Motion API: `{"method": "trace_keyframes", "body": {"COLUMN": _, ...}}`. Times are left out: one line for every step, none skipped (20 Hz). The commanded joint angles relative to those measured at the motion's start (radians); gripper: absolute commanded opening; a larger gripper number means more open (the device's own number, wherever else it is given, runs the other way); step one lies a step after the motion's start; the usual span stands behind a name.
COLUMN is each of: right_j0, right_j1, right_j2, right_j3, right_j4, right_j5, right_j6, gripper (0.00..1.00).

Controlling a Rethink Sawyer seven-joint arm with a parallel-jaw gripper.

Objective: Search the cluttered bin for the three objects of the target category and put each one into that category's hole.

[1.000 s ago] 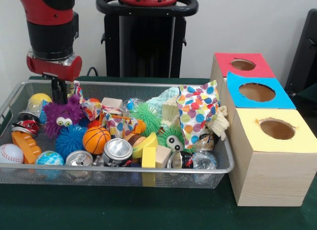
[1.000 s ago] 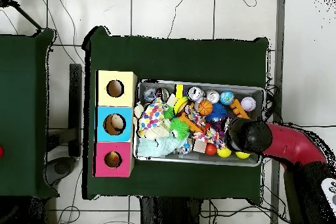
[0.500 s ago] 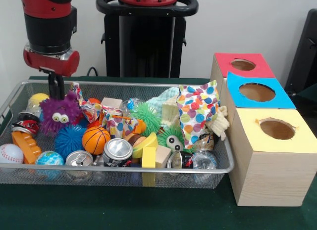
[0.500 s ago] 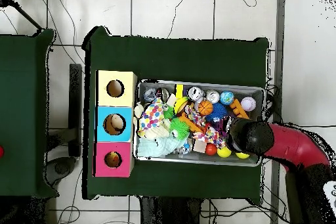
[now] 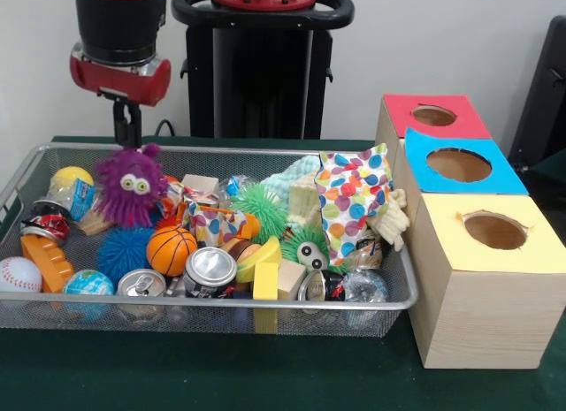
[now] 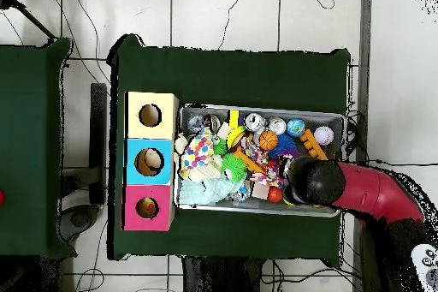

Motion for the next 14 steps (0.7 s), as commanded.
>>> {"method": "trace_keyframes", "body": {"right_j0": 0.033, "right_j1": -0.076, "right_j2": -0.02, "right_j3": 0.077, "right_j4": 0.063, "right_j5": 0.156, "right_j6": 0.067, "gripper": 0.0}}
{"method": "trace_keyframes", "body": {"right_j0": 0.038, "right_j1": -0.082, "right_j2": -0.024, "right_j3": 0.082, "right_j4": 0.068, "right_j5": 0.158, "right_j6": 0.071, "gripper": 0.0}}
{"method": "trace_keyframes", "body": {"right_j0": 0.045, "right_j1": -0.088, "right_j2": -0.029, "right_j3": 0.086, "right_j4": 0.072, "right_j5": 0.159, "right_j6": 0.075, "gripper": 0.0}}
{"method": "trace_keyframes", "body": {"right_j0": 0.052, "right_j1": -0.094, "right_j2": -0.033, "right_j3": 0.09, "right_j4": 0.076, "right_j5": 0.161, "right_j6": 0.079, "gripper": 0.0}}
{"method": "trace_keyframes", "body": {"right_j0": 0.059, "right_j1": -0.097, "right_j2": -0.037, "right_j3": 0.091, "right_j4": 0.079, "right_j5": 0.164, "right_j6": 0.084, "gripper": 0.0}}
{"method": "trace_keyframes", "body": {"right_j0": 0.065, "right_j1": -0.101, "right_j2": -0.04, "right_j3": 0.094, "right_j4": 0.083, "right_j5": 0.166, "right_j6": 0.088, "gripper": 0.0}}
{"method": "trace_keyframes", "body": {"right_j0": 0.071, "right_j1": -0.1, "right_j2": -0.043, "right_j3": 0.093, "right_j4": 0.088, "right_j5": 0.167, "right_j6": 0.091, "gripper": 0.0}}
{"method": "trace_keyframes", "body": {"right_j0": 0.074, "right_j1": -0.097, "right_j2": -0.046, "right_j3": 0.091, "right_j4": 0.091, "right_j5": 0.166, "right_j6": 0.091, "gripper": 0.0}}
{"method": "trace_keyframes", "body": {"right_j0": 0.077, "right_j1": -0.095, "right_j2": -0.048, "right_j3": 0.089, "right_j4": 0.094, "right_j5": 0.164, "right_j6": 0.092, "gripper": 0.0}}
{"method": "trace_keyframes", "body": {"right_j0": 0.078, "right_j1": -0.091, "right_j2": -0.049, "right_j3": 0.088, "right_j4": 0.095, "right_j5": 0.159, "right_j6": 0.091, "gripper": 0.0}}
{"method": "trace_keyframes", "body": {"right_j0": 0.077, "right_j1": -0.083, "right_j2": -0.051, "right_j3": 0.08, "right_j4": 0.096, "right_j5": 0.158, "right_j6": 0.088, "gripper": 0.0}}
{"method": "trace_keyframes", "body": {"right_j0": 0.079, "right_j1": -0.079, "right_j2": -0.053, "right_j3": 0.079, "right_j4": 0.098, "right_j5": 0.152, "right_j6": 0.088, "gripper": 0.0}}
{"method": "trace_keyframes", "body": {"right_j0": 0.081, "right_j1": -0.073, "right_j2": -0.056, "right_j3": 0.078, "right_j4": 0.1, "right_j5": 0.145, "right_j6": 0.091, "gripper": 0.0}}
{"method": "trace_keyframes", "body": {"right_j0": 0.086, "right_j1": -0.072, "right_j2": -0.059, "right_j3": 0.077, "right_j4": 0.102, "right_j5": 0.143, "right_j6": 0.095, "gripper": 0.0}}
